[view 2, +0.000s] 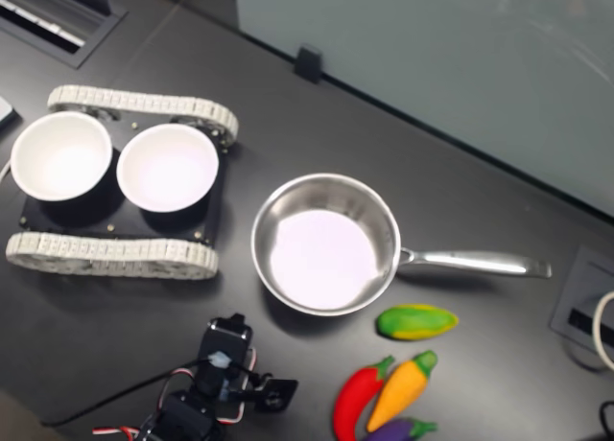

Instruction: Pick up the carrot and place them in the pan

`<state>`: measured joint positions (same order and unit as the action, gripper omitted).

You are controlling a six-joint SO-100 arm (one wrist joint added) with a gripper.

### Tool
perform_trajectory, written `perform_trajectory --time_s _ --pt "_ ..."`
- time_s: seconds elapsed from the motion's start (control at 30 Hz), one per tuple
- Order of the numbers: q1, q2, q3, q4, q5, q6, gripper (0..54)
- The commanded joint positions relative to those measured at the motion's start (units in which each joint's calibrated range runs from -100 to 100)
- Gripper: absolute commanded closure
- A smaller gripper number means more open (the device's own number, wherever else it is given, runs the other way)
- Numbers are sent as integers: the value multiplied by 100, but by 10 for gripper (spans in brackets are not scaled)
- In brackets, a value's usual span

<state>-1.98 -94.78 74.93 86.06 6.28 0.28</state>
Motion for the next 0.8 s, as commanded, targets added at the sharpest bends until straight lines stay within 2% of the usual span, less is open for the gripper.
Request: perform_trajectory --time_s 0.0,0.03,0.07,0.33,0.63,0.77 --pt "-249 -66 -247 -56 132 107 535" --pt "-421 -66 -310 -13 93 325 535" --pt "-398 -66 -346 21 88 342 535" --pt "-375 10 -592 132 78 367 535" --pt "60 819 -1364 226 127 359 535" --pt "72 971 -1800 498 205 359 534"
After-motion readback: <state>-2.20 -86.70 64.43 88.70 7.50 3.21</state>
